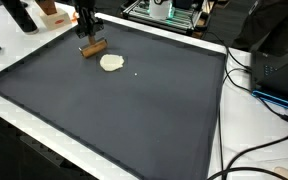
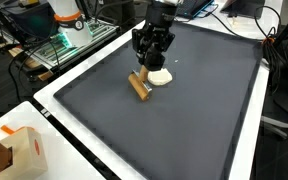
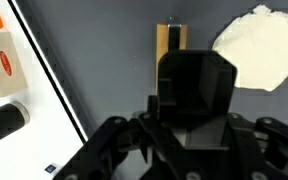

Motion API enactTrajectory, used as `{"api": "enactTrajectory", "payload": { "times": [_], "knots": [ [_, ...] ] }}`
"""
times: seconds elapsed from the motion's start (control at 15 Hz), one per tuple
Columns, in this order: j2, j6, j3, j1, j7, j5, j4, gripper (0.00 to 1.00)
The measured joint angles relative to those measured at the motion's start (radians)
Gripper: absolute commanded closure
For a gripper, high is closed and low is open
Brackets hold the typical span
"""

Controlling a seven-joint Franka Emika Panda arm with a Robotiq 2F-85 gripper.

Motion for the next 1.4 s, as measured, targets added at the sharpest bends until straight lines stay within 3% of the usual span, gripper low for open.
{"api": "enactTrajectory", "payload": {
  "times": [1.4],
  "knots": [
    [0.005,0.006,-0.005,0.001,-0.069,0.007,0.000,0.76]
  ]
}}
